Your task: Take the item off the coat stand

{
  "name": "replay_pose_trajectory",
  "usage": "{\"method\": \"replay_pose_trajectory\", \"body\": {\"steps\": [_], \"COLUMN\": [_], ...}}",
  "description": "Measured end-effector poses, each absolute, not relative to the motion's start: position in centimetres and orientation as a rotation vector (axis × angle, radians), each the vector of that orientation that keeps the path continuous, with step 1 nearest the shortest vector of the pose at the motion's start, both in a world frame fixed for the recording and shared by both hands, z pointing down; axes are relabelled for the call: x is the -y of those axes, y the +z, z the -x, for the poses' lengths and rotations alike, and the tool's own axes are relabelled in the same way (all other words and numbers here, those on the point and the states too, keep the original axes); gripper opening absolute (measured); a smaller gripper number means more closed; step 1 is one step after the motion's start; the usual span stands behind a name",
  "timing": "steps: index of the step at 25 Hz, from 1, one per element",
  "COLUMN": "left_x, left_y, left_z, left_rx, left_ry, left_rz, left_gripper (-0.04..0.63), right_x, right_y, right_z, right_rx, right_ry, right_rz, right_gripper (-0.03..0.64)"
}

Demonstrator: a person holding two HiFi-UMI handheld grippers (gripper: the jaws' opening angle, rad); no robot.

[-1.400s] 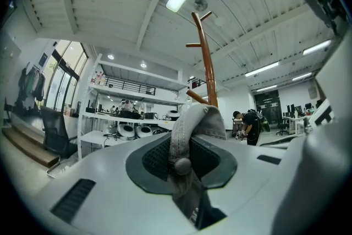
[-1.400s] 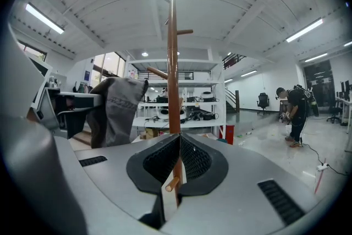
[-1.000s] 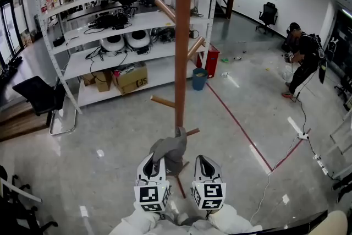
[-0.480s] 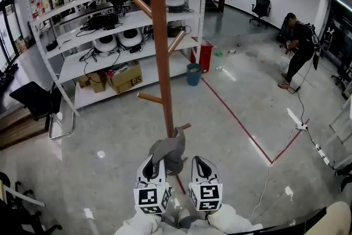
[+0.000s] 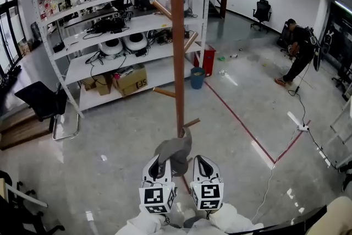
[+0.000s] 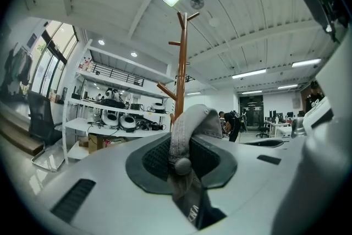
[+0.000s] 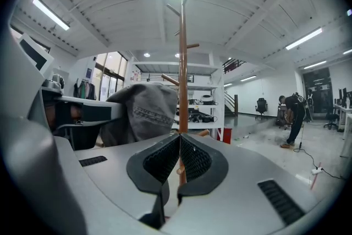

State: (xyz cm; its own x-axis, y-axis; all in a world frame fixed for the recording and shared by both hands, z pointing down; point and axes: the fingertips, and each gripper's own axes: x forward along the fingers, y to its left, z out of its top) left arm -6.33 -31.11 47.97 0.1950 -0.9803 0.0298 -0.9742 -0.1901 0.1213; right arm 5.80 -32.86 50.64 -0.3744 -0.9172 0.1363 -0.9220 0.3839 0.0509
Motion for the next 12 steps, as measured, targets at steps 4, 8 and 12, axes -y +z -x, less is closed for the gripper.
{"method": "replay_pose_trajectory", "body": {"steps": [4,8,12], "left_x": [29.5,28.4,27.2], "left_y": [47.8,47.3,46.9], "left_z": [7.5,8.3,8.1], "left_rx": [1.919,1.916,1.887], "left_ry": [-0.07,-0.079,-0.097], "left_rz": [-2.351,-2.365,-2.388], "left_gripper": [0.066,0.066,0.065], "right_x": [30.7,29.3,27.7], "right_y": [50.9,50.6,50.5], "right_z": [-4.2,-4.0,-4.2], "right_rx": [2.495,2.483,2.457], "right_ry": [0.065,0.055,0.052], "right_rz": [-1.673,-1.693,-1.717], "right_gripper": [0.011,0.011,0.011]}}
